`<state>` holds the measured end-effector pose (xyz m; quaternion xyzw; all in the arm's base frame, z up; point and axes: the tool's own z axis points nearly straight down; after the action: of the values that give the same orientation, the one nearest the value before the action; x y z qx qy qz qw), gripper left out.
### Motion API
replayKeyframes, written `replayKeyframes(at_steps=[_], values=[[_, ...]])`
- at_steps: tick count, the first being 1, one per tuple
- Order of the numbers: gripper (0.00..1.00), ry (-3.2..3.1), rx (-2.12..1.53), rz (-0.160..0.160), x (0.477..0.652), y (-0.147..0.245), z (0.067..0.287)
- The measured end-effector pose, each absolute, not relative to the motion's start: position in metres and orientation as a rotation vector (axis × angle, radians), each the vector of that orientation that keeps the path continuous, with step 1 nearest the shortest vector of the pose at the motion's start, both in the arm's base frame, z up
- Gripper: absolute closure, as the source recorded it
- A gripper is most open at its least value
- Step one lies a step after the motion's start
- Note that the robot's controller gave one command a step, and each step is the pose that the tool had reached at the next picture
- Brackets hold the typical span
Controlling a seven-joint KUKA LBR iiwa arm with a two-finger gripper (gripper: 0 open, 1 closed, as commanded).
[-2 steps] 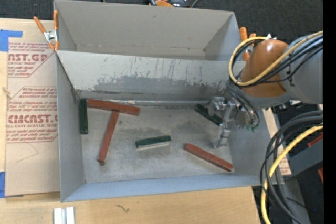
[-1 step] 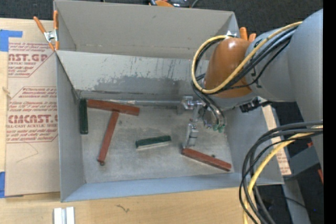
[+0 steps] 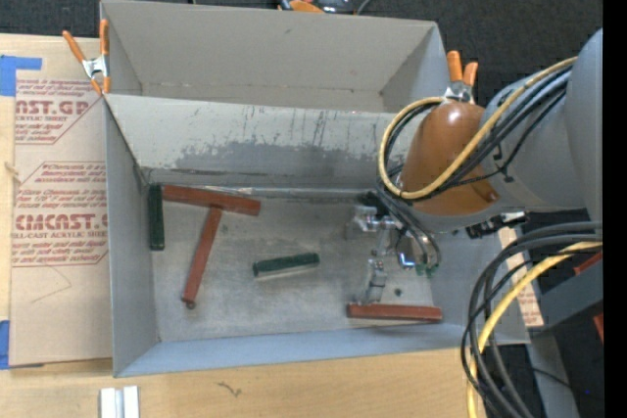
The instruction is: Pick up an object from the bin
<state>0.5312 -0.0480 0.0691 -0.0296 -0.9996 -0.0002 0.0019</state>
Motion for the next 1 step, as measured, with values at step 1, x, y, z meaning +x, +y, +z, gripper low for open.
replayKeyframes(at_steps=[1], values=[[0.0,-3.145,-0.189,-0.008,0.5634,0.0247,0.1334]])
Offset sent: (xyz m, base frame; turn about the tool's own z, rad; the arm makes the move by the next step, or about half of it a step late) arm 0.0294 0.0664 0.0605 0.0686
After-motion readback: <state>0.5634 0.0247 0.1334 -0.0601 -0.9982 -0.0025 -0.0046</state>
